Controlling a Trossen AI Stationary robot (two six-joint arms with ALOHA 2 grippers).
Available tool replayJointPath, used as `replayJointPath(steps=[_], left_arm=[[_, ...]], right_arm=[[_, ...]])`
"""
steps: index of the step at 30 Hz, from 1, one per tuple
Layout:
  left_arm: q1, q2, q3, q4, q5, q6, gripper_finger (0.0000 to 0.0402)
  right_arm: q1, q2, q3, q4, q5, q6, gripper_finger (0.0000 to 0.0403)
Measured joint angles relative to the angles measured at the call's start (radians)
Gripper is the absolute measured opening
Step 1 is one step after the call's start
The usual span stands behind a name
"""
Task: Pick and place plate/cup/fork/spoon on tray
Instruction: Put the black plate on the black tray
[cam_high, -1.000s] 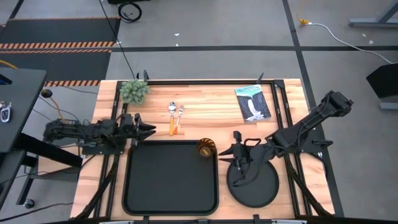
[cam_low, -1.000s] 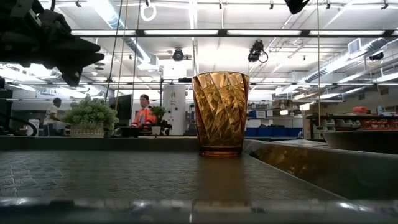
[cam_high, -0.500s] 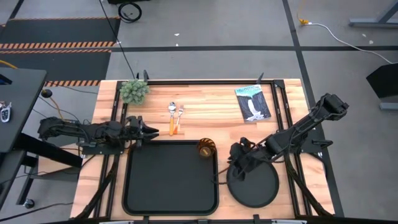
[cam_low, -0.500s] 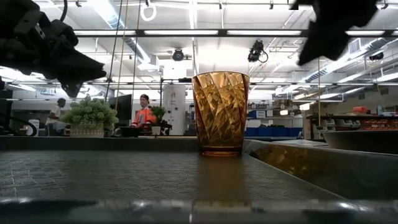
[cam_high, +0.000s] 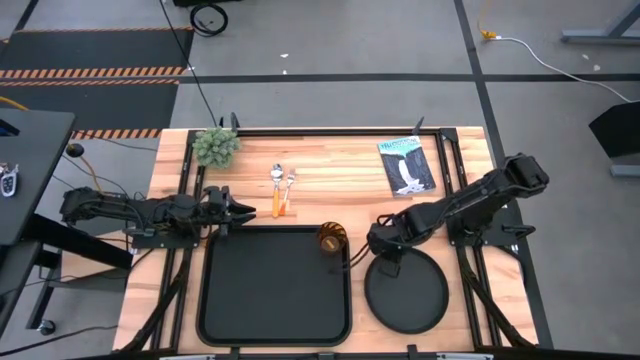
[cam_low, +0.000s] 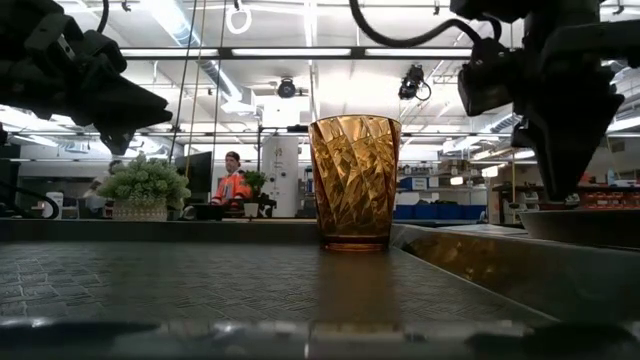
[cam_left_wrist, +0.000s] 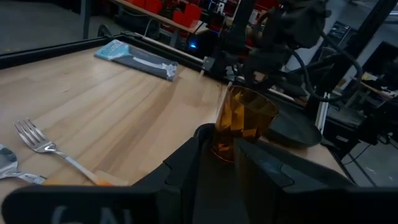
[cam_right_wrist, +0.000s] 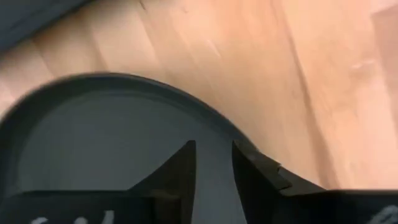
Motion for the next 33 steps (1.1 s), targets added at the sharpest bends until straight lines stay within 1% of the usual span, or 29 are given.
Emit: replayJointPath(steps=[4,7,11,14,18,26,33], left_arm=[[0.000,0.000,0.000,0.000,0.000,0.003,0.0110],[0.000,0.000,0.000,-0.001,0.000,0.003,0.0110],[0.000,0.000,0.000,-0.003,0.001,0.002,0.0110],[0.000,0.000,0.000,-0.007,0.001,0.002,0.0110],[0.000,0.000,0.000,-0.007,0.001,0.002,0.0110],[0.000,0.000,0.000,-0.015,0.001,0.002,0.0110],[0.000,0.000,0.000,-0.015,0.001,0.002,0.0110]], right_arm=[[-0.023,-0.015,0.000,-0.031,0.014,-0.017,0.0140],[-0.057,-0.016,0.000,-0.074,-0.002,-0.022,0.0171],[-0.114,-0.009,0.000,-0.121,-0.090,-0.077,0.0207],[-0.143,-0.009,0.000,-0.154,-0.121,-0.107,0.0216],[-0.166,-0.009,-0.017,-0.173,-0.129,-0.148,0.0209],[-0.179,-0.009,-0.095,-0.169,-0.202,-0.141,0.0182],[-0.178,-0.010,-0.115,-0.169,-0.224,-0.136,0.0147]])
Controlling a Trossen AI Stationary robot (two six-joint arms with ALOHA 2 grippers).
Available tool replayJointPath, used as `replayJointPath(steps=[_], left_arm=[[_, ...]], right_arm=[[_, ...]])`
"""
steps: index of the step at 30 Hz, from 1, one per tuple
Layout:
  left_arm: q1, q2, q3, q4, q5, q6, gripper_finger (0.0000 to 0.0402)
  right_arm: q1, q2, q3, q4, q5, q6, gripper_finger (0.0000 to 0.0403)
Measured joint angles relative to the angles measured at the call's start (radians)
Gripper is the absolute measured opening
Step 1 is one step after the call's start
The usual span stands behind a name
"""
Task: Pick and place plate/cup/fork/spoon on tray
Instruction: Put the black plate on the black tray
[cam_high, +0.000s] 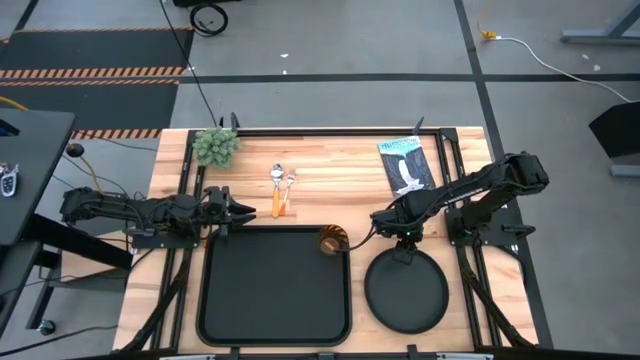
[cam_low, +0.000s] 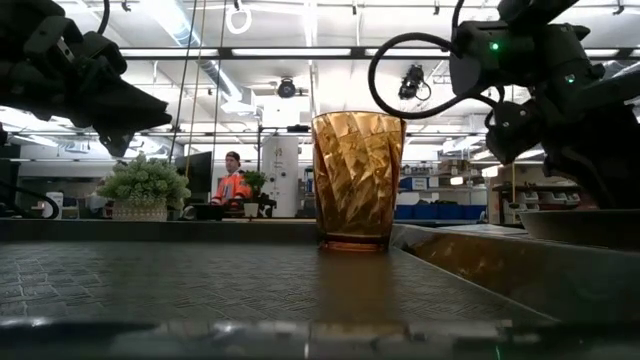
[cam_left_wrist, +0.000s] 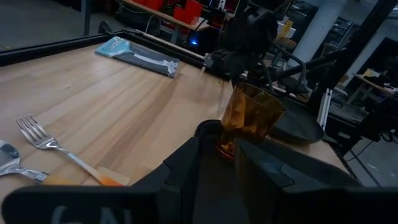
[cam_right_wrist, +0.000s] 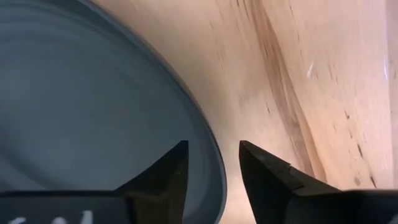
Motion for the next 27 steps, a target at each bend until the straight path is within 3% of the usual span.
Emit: replayJointPath(steps=[12,21,27], left_arm=[[0.000,0.000,0.000,0.002,0.000,0.000,0.0110],[0.000,0.000,0.000,0.002,0.000,-0.002,0.0110],[0.000,0.000,0.000,0.001,0.000,-0.001,0.0110]], right_arm=[[0.007,0.000,0.010,0.041,0.008,0.025,0.0088],[0.007,-0.012,0.060,0.023,0.044,-0.005,0.0091],[0.085,-0.101,0.065,-0.006,0.120,-0.064,0.0091]])
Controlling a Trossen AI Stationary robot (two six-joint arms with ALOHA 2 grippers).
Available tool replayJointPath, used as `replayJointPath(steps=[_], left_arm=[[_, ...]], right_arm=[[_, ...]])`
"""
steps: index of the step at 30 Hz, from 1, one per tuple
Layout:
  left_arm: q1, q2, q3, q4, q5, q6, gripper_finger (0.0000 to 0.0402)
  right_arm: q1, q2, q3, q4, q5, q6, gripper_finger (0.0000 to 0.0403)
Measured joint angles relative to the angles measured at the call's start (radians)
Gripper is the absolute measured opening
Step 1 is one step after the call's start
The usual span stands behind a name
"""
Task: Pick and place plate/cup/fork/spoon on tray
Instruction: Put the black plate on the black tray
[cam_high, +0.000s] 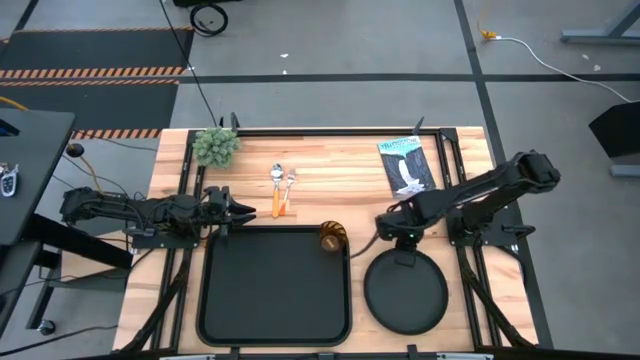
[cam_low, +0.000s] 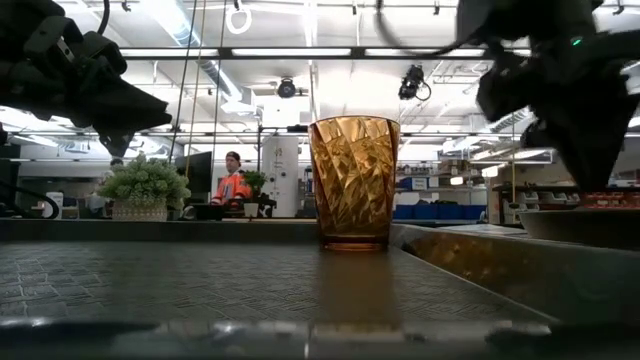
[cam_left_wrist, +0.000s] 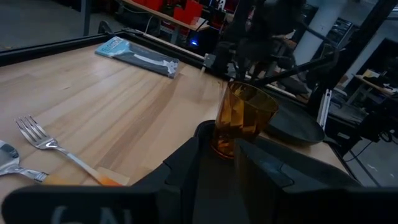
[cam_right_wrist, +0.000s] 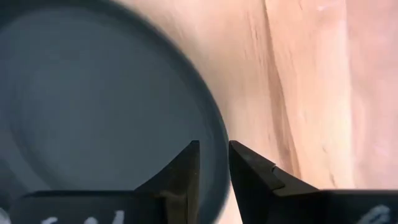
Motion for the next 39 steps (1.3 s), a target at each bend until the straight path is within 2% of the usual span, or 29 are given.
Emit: replayJointPath(steps=[3,7,13,21,27,32,39], left_arm=[[0.000,0.000,0.000,0.000,0.000,0.000,0.0110],[0.000,0.000,0.000,-0.009,0.000,-0.001,0.0110],[0.000,0.000,0.000,-0.016,0.009,-0.002,0.0110],[0.000,0.000,0.000,-0.018,0.026,-0.001,0.0110],[0.000,0.000,0.000,-0.018,0.026,-0.001,0.0110],[0.000,0.000,0.000,-0.018,0.026,0.000,0.0110],[0.000,0.000,0.000,-0.018,0.026,0.002,0.0110]], right_arm=[[0.031,-0.035,0.000,-0.092,0.020,0.055,0.0092],[0.041,-0.077,-0.005,-0.190,-0.038,0.190,0.0091],[0.081,-0.136,-0.076,-0.164,-0.121,0.340,0.0091],[0.114,-0.157,-0.195,-0.046,-0.176,0.406,0.0096],[0.113,-0.157,-0.241,-0.027,-0.173,0.424,0.0114],[0.113,-0.157,-0.271,0.056,-0.179,0.451,0.0129],[0.114,-0.156,-0.290,0.090,-0.165,0.481,0.0128]])
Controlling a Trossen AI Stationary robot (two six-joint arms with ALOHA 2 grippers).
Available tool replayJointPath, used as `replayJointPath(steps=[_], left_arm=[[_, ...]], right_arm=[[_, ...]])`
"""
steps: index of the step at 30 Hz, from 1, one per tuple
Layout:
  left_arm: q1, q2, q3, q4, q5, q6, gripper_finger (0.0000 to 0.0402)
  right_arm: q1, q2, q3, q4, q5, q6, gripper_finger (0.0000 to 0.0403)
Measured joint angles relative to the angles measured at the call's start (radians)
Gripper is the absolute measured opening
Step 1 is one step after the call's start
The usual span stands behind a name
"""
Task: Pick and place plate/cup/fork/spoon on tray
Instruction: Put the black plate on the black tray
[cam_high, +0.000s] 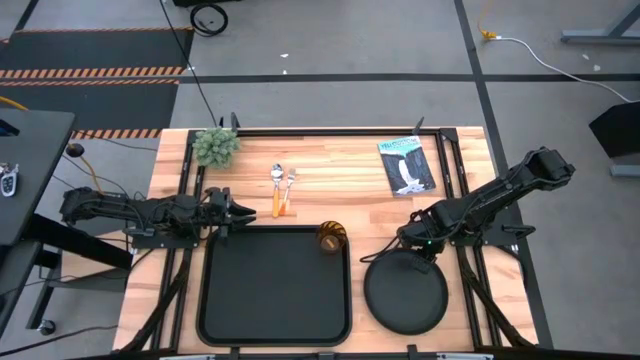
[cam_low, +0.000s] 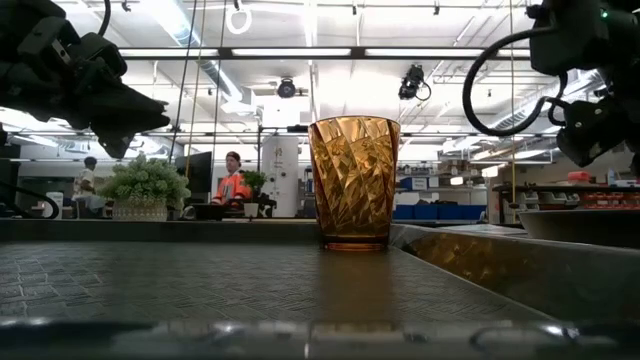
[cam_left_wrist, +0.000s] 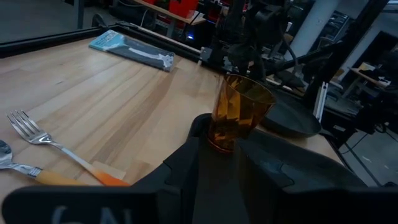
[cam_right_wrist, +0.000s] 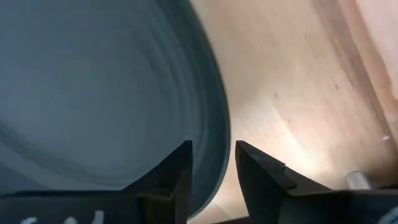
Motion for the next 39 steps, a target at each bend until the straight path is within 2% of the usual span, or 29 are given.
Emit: replayJointPath(steps=[7,15,22,28,33,37,39], left_arm=[[0.000,0.000,0.000,0.000,0.000,0.000,0.0110],[0.000,0.000,0.000,0.000,0.000,0.000,0.0110],[0.000,0.000,0.000,0.000,0.000,0.000,0.0110],[0.000,0.000,0.000,0.000,0.000,0.000,0.0110],[0.000,0.000,0.000,0.002,-0.001,0.043,0.0110],[0.000,0.000,0.000,0.003,-0.023,0.053,0.0110],[0.000,0.000,0.000,0.009,-0.036,0.084,0.0110]], right_arm=[[0.000,0.001,-0.034,0.031,0.012,0.013,0.0101],[0.000,0.000,-0.045,0.046,-0.007,0.026,0.0015],[0.003,0.001,-0.041,0.102,-0.105,0.046,0.0017],[0.032,0.002,0.031,0.152,-0.127,0.099,0.0010],[0.068,0.002,0.084,0.231,-0.065,0.223,0.0010],[0.106,0.002,0.089,0.415,0.062,0.413,0.0010],[0.118,0.006,0.089,0.499,0.136,0.451,0.0010]])
